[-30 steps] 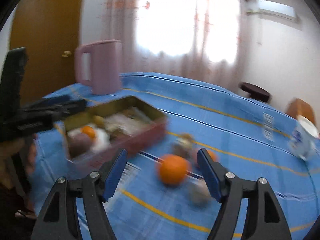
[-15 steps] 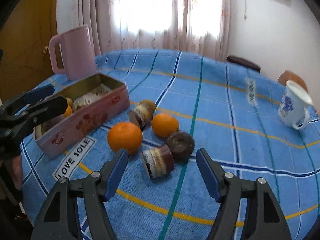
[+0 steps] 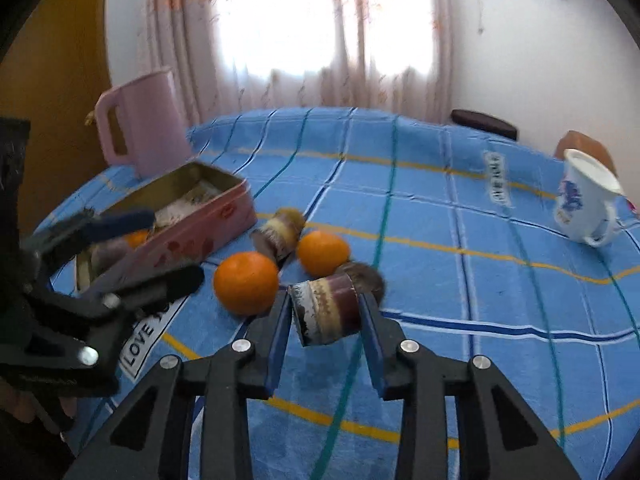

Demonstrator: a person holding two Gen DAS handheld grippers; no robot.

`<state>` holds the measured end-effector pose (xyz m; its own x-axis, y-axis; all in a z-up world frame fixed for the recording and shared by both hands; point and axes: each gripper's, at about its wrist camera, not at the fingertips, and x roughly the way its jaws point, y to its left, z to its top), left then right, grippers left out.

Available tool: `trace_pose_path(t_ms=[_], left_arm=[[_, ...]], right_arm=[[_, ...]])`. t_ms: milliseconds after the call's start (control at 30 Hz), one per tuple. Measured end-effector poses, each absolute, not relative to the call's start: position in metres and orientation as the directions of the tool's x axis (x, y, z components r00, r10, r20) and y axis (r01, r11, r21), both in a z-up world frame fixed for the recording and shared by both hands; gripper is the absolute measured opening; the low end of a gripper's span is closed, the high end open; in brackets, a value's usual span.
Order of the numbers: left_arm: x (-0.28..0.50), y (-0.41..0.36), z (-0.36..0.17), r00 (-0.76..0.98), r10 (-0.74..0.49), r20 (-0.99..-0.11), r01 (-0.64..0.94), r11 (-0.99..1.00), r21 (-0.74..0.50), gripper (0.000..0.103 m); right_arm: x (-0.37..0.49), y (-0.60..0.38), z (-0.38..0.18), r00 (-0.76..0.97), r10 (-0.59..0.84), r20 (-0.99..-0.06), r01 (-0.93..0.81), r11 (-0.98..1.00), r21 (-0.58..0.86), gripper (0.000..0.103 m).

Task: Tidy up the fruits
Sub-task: 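Grasp the small brown-labelled jar with the right gripper, then grasp another orange with the left gripper while the right gripper holds the jar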

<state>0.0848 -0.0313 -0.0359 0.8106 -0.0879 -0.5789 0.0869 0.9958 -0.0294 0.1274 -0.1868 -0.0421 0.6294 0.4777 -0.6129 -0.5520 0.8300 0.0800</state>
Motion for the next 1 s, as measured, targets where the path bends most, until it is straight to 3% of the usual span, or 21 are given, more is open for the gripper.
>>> trace_pose_path(t_ms=[200,267,567,1000], left_arm=[[0.105,-0.048,-0.048,0.742,-0.148,-0.654,0.155,0.987,-0.048,0.067],[0.112,-0.053,-0.051,0.722,-0.143,-0.677,0.16,0.986,-0.037,0.056],[0.131,-0.049,-0.059,0.687,-0.096,-0.72,0.124,0.992,-0.015,0.05],[0.114,-0.046,-0.049,0.743,-0.132,-0.656,0.13,0.99,-0.052,0.047]], right_arm=[[0.131,-0.198,-0.04,0.648,0.482,-0.59,-0.519,0.846,0.122,0.036],[0.131,-0.198,-0.04,0.652,0.481,-0.585,-0.518,0.847,0.119,0.036],[0.133,-0.196,-0.042,0.639,0.484,-0.598,-0.524,0.843,0.124,0.036],[0.124,-0.201,-0.037,0.666,0.505,-0.549,-0.533,0.837,0.122,0.036]])
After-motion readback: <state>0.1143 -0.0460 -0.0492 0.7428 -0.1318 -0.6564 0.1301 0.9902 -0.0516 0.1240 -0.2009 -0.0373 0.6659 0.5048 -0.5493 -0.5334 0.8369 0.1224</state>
